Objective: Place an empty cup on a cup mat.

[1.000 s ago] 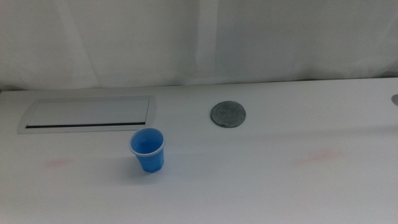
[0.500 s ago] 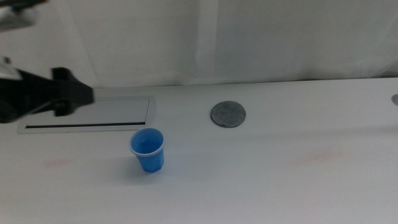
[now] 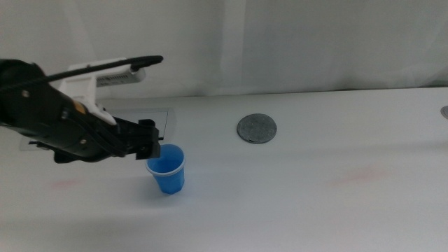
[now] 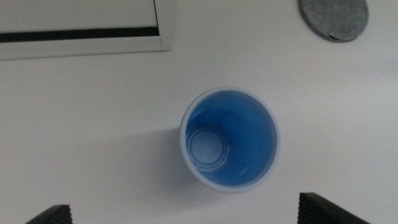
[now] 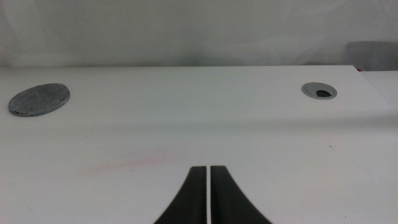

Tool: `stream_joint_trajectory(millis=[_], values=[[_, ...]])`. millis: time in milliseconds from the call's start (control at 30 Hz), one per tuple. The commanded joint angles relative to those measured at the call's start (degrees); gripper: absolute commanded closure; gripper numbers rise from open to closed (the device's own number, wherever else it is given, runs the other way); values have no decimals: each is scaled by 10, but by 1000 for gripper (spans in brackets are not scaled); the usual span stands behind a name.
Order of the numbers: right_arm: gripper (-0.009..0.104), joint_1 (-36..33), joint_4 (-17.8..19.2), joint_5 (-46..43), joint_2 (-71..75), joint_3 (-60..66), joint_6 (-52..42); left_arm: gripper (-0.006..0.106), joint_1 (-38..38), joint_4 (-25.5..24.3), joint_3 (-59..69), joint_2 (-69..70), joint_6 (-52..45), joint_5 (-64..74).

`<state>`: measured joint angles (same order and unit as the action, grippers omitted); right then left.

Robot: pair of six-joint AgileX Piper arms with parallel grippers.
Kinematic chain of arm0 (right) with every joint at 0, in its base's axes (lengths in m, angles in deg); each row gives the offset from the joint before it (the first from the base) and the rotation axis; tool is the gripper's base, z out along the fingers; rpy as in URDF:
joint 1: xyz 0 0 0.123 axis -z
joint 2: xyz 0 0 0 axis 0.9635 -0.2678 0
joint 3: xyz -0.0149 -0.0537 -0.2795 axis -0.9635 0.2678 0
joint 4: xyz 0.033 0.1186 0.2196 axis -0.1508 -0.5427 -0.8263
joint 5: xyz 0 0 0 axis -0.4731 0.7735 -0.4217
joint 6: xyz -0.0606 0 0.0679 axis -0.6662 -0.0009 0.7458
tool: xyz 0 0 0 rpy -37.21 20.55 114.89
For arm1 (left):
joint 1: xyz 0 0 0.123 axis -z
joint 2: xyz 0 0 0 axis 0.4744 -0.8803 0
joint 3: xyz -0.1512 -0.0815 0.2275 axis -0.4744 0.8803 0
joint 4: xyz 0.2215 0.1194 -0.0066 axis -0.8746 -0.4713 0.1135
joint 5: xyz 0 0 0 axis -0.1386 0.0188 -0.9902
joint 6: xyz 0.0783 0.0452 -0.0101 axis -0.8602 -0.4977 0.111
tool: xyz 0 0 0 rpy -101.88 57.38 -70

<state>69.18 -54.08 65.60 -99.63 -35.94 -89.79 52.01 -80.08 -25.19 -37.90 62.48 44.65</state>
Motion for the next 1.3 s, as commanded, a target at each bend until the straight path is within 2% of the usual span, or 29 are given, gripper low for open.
stream_joint_trajectory(millis=[0,100,300,833,900,967,1067,1133,1233,1267], values=[[98,2,4,0,3,15,-2,10,14,-23,-4,-22,50,-24],[98,2,4,0,3,15,-2,10,16,-24,-4,-45,67,-31],[98,2,4,0,3,15,-2,12,16,-68,-6,-93,122,-40],[98,2,4,0,3,15,-2,12,16,-63,-52,-194,124,-46],[98,2,4,0,3,15,-2,15,16,-63,-52,-200,127,-48],[98,2,4,0,3,15,-2,20,16,-63,-52,-204,127,-48],[98,2,4,0,3,15,-2,41,16,-63,-52,-212,127,-48],[98,2,4,0,3,15,-2,62,16,-60,-52,-218,127,-48],[98,2,4,0,3,15,-2,103,16,-60,-52,-220,120,-52],[98,2,4,0,3,15,-2,103,16,-59,-52,-220,105,-56]])
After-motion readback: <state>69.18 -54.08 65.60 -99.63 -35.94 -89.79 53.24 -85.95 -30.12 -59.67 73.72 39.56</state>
